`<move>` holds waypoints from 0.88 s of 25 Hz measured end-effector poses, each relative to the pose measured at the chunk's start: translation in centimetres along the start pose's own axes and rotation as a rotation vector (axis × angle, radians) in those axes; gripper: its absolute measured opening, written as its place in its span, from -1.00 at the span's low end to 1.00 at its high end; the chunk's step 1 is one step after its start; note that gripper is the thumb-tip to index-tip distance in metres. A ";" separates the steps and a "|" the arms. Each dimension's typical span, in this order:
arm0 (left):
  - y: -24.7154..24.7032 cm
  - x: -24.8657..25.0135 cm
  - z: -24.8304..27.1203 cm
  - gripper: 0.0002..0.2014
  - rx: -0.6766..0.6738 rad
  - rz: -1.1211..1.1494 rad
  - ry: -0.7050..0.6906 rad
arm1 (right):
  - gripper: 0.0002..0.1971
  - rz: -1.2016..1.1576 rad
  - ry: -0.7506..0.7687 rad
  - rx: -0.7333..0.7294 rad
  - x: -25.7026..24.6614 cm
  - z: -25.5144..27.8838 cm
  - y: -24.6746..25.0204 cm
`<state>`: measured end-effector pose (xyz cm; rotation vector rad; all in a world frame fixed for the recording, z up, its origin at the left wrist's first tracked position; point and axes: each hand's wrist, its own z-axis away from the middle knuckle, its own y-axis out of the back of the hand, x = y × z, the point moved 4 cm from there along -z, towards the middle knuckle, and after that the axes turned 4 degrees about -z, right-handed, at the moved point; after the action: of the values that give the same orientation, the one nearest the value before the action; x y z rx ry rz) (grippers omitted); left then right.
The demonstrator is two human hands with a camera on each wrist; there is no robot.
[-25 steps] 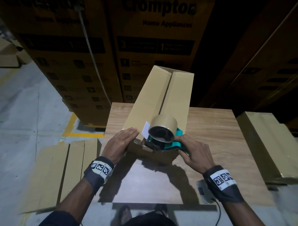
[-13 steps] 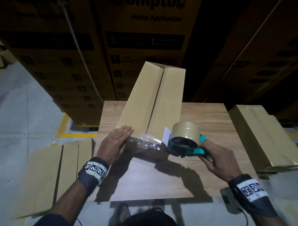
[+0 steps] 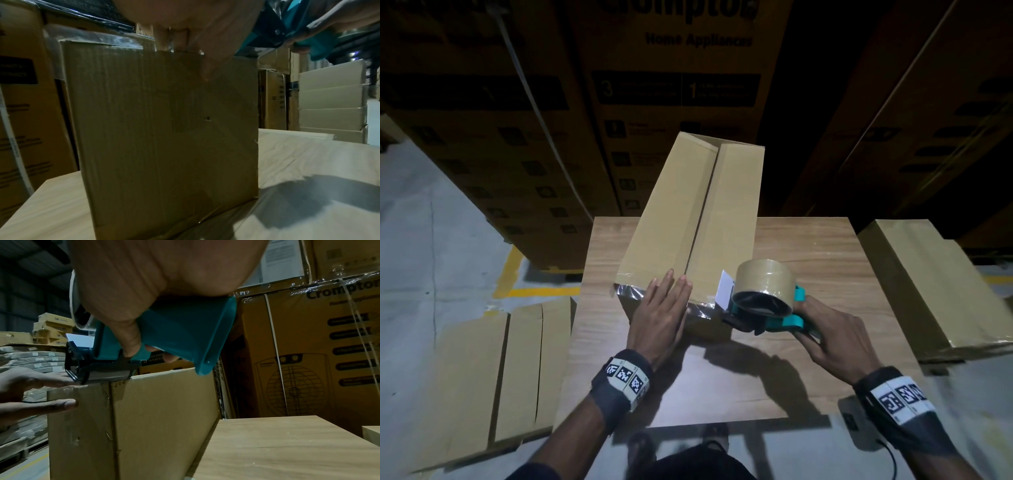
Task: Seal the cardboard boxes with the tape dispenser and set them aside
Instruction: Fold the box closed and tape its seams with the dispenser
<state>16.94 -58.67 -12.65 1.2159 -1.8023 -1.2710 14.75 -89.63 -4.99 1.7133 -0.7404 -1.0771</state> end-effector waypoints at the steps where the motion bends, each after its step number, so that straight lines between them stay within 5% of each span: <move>1: 0.1 -0.1 0.2 -0.45 0.000 -0.002 0.008 | -0.36 -0.003 0.000 0.000 -0.1 0.0 -0.1; 8: 0.3 -2.2 0.3 -0.45 -0.050 0.046 -0.020 | -0.37 -0.043 0.000 0.017 -0.3 0.4 -0.2; 13: 0.1 1.5 -0.3 -0.44 -0.031 -0.002 -0.129 | -0.36 -0.057 -0.004 0.037 0.1 0.5 -0.6; 15: -0.2 3.7 -1.3 -0.40 -0.133 0.041 -0.172 | -0.34 -0.055 0.006 0.048 0.2 0.6 -0.6; 18: 0.5 5.9 -2.2 -0.74 -0.148 0.062 -0.227 | -0.33 -0.055 0.022 0.066 0.2 0.5 -0.3; 22: 0.2 5.2 -2.1 -0.44 -0.089 0.166 -0.206 | -0.35 -0.045 0.011 0.037 0.2 0.4 -0.5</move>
<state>16.61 -64.21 -11.89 0.8946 -1.9242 -1.4055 14.48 -89.79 -5.55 1.7734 -0.7225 -1.0899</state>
